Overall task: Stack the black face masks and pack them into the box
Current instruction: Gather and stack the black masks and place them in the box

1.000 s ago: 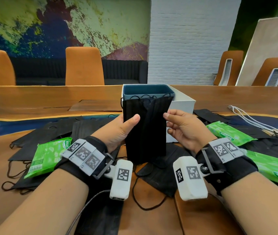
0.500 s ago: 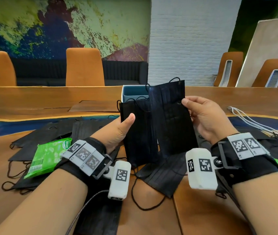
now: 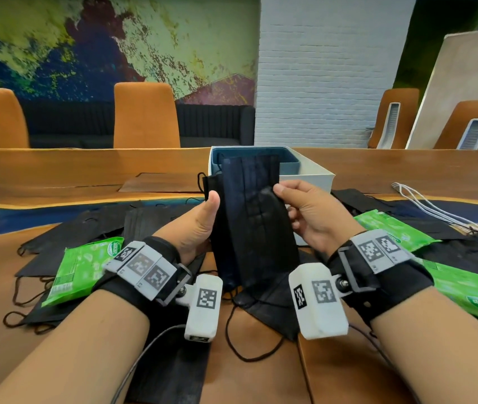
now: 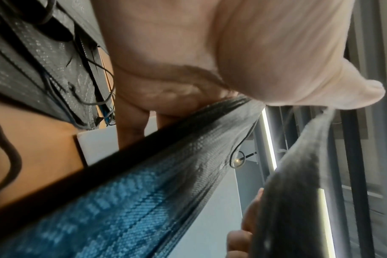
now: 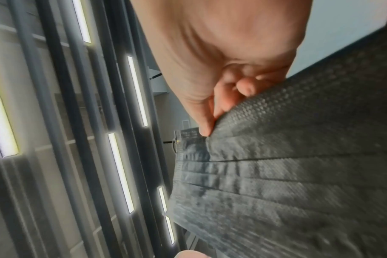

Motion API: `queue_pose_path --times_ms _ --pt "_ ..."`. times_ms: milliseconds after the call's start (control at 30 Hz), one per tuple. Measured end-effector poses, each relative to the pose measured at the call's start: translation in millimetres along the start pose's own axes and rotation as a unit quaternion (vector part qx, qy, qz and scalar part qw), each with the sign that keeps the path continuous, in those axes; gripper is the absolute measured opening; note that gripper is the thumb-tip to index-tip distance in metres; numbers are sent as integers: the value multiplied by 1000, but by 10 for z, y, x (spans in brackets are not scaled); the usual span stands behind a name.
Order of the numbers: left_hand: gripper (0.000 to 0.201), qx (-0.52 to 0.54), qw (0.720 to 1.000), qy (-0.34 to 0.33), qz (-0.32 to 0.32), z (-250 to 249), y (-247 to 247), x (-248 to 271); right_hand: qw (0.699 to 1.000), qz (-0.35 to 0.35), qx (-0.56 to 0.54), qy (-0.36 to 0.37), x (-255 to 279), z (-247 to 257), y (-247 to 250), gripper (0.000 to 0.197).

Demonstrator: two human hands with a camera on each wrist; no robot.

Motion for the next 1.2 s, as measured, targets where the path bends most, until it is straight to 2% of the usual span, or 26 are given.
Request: queue_pose_path --times_ms 133,233,333,400,533,567,767,967,1200 --pt "112 -35 999 10 3 -15 23 -7 999 26 29 -22 -25 -84 -96 12" --pt "106 -34 999 13 -31 4 106 -38 996 12 90 -18 -47 -124 -50 10" --pt "98 -11 999 12 -31 -2 105 -32 989 -2 148 5 -59 -108 32 8" --pt "86 1 1000 12 -28 -21 85 -15 987 -11 162 12 -62 -107 81 7" --pt "50 2 999 12 -39 -27 67 -27 988 -15 154 11 -76 -168 84 7" --pt "47 7 999 13 -46 -16 74 -35 989 -11 149 15 -78 -172 63 8" --pt "52 43 997 26 -54 52 87 -56 991 16 129 27 -90 -183 -79 7" --pt "31 11 996 34 -83 98 125 -81 989 7 147 23 -72 -182 -59 5" --pt "28 65 990 20 -120 -26 224 -39 984 -17 176 16 21 168 242 5"
Point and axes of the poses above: each hand's wrist, its own x-axis away from the middle knuckle, its own y-axis out of the back of the hand, z = x × y, the point moved 7 cm from there along -x, towards the middle knuckle, and after that the axes turned 4 degrees about x, right-handed, at the moved point
